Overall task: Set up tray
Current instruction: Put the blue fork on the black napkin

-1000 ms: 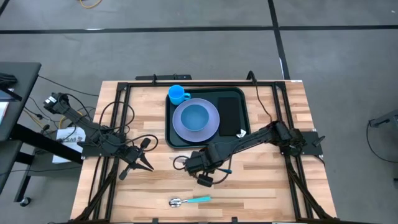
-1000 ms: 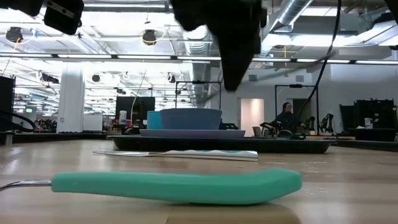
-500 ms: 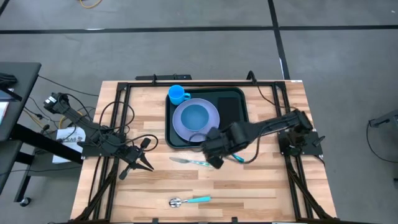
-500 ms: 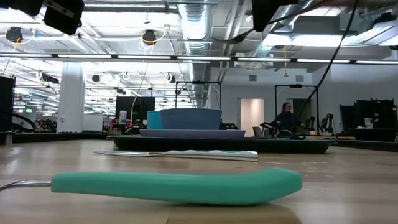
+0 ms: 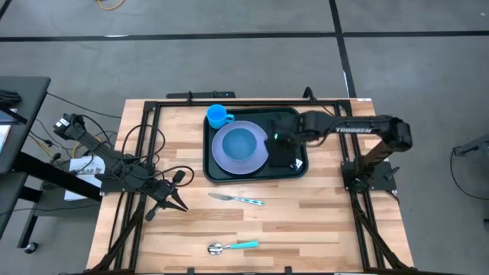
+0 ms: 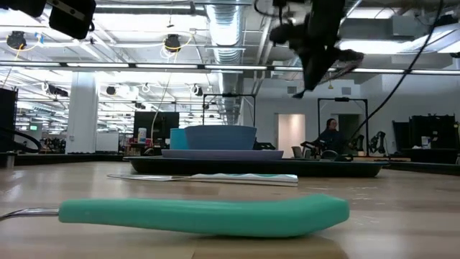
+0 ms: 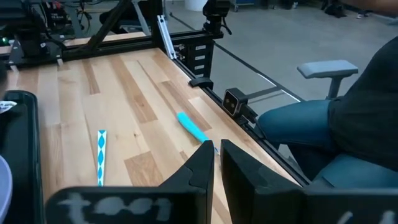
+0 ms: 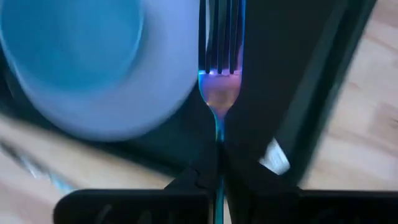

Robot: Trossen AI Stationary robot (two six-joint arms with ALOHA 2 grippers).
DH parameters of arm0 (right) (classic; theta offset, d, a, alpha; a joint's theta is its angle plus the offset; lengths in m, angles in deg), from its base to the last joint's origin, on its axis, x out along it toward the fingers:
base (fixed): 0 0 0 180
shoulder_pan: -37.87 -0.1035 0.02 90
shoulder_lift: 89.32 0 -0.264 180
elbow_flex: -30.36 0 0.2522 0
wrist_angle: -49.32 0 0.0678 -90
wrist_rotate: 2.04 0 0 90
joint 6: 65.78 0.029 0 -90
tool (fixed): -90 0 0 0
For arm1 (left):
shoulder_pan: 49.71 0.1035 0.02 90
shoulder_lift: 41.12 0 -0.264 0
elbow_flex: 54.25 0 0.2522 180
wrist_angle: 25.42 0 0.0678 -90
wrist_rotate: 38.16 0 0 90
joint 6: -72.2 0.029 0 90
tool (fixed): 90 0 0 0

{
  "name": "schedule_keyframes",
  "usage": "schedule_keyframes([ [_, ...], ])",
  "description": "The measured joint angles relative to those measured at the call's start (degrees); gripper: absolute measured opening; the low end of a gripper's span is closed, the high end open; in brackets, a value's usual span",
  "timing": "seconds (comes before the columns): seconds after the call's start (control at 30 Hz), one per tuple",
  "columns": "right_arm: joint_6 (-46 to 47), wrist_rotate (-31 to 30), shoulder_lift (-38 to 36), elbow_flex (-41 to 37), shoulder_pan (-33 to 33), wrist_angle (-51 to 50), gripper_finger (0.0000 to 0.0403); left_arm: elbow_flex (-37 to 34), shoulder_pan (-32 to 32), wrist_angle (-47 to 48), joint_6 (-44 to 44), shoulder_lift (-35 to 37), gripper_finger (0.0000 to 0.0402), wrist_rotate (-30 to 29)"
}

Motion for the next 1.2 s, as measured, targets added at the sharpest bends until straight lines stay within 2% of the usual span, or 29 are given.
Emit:
schedule_keyframes([
  [0.13,0.0,0.7,-1.7,-7.0,7.6,11.4,0.0004,0.0,0.0,0.2,1.1,0.0,0.0015,0.0],
  [0.27,0.2,0.8,1.4,-7.8,13.1,13.4,0.0002,0.0,0.0,1.1,3.5,0.0,0.0015,0.0],
  [0.4,1.0,1.0,5.9,-7.8,15.6,17.4,0.0002,0.0,0.0,2.3,5.2,0.0,0.0015,-0.2],
  [0.57,1.0,1.5,11.2,-7.8,16.6,20.7,0.0002,0.0,0.0,4.0,5.9,0.0,0.0015,-0.3],
  [0.8,0.1,2.2,15.1,-7.8,16.5,19.4,0.0004,0.0,0.0,4.8,5.4,0.0,0.0015,-0.3],
  [1.2,0.0,0.9,16.5,-7.8,16.5,19.0,0.0003,0.0,0.0,4.9,4.1,0.0,0.0015,-0.4],
])
